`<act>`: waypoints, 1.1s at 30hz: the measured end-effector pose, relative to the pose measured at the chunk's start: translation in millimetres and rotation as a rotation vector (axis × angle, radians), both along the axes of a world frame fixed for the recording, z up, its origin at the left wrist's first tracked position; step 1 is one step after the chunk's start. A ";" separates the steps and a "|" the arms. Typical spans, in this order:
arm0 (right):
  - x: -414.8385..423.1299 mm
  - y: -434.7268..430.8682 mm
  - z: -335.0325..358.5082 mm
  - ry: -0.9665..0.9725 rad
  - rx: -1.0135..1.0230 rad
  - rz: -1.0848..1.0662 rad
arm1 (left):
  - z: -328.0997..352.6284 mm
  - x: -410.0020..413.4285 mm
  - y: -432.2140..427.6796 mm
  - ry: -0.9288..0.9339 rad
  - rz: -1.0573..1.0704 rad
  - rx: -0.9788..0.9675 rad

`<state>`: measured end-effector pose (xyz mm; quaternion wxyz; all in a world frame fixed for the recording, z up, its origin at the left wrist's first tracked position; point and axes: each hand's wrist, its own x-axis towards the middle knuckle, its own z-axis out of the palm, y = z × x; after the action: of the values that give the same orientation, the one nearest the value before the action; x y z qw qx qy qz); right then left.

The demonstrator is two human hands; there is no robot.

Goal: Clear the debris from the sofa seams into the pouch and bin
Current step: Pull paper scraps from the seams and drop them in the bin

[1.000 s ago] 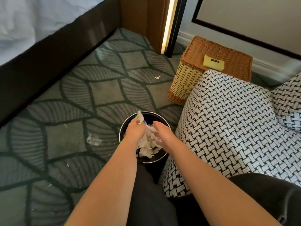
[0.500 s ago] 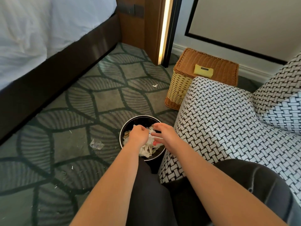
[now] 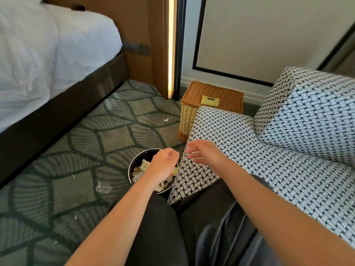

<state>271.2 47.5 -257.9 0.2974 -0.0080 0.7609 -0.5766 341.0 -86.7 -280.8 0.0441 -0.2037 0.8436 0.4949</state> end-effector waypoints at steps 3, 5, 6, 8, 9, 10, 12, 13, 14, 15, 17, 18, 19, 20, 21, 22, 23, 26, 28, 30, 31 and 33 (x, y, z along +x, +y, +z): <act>8.6 33.7 27.1 0.103 -0.009 0.052 | 34.3 2.3 23.2 0.078 -0.140 -0.010; 15.8 59.0 45.0 0.166 -0.015 0.057 | 55.5 3.5 43.8 0.129 -0.251 -0.024; 19.7 72.2 53.4 0.192 -0.021 0.049 | 65.0 4.6 55.6 0.149 -0.306 -0.026; 29.0 100.5 68.0 0.246 -0.018 0.023 | 80.8 7.3 82.8 0.177 -0.402 -0.018; 34.2 115.7 74.0 0.269 0.000 0.008 | 86.7 9.0 97.5 0.192 -0.441 -0.013; 39.5 129.9 78.4 0.288 0.022 -0.003 | 91.1 10.7 110.7 0.208 -0.476 -0.012; 53.5 161.9 83.2 0.329 0.081 -0.026 | 96.1 15.0 139.2 0.235 -0.565 -0.024; 61.9 179.9 84.3 0.347 0.115 -0.036 | 96.5 17.1 154.4 0.238 -0.614 -0.028; 70.2 195.2 83.7 0.354 0.139 -0.044 | 95.5 19.8 167.5 0.234 -0.658 -0.030; 80.8 214.2 81.7 0.352 0.158 -0.065 | 93.5 22.9 183.6 0.227 -0.706 -0.032; 102.4 250.0 72.8 0.311 0.177 -0.118 | 87.9 29.6 212.5 0.212 -0.784 -0.035; 111.7 264.6 66.2 0.286 0.188 -0.141 | 84.2 32.9 223.5 0.207 -0.814 -0.031; 123.6 282.9 58.5 0.261 0.206 -0.177 | 80.3 37.4 239.0 0.198 -0.856 -0.026; 134.9 299.7 49.2 0.234 0.225 -0.221 | 76.0 42.0 253.5 0.185 -0.896 -0.026; 145.5 314.4 39.6 0.204 0.247 -0.268 | 71.2 46.5 267.3 0.170 -0.931 -0.029; 157.1 328.0 29.5 0.171 0.267 -0.323 | 65.8 51.9 281.1 0.149 -0.965 -0.032; 170.1 341.7 19.1 0.141 0.279 -0.380 | 59.8 58.0 295.5 0.123 -0.999 -0.033; 203.2 371.9 -10.3 0.099 0.320 -0.494 | 40.6 72.7 325.3 0.046 -1.054 -0.027; 225.7 388.8 -30.4 0.094 0.409 -0.542 | 26.0 81.3 340.3 -0.005 -1.075 -0.035; 248.6 402.4 -50.9 0.148 0.635 -0.574 | 9.0 89.3 350.6 -0.010 -1.090 -0.044; 261.2 408.9 -61.3 0.215 0.812 -0.585 | -0.3 94.1 355.9 0.004 -1.090 -0.058; 285.5 419.7 -78.1 0.343 1.064 -0.619 | -18.8 103.2 364.0 0.040 -1.095 -0.120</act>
<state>556.8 467.2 -336.0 -0.0460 0.2688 0.9470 -0.1696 444.2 277.3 -299.7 0.2674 0.2721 0.8536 0.3546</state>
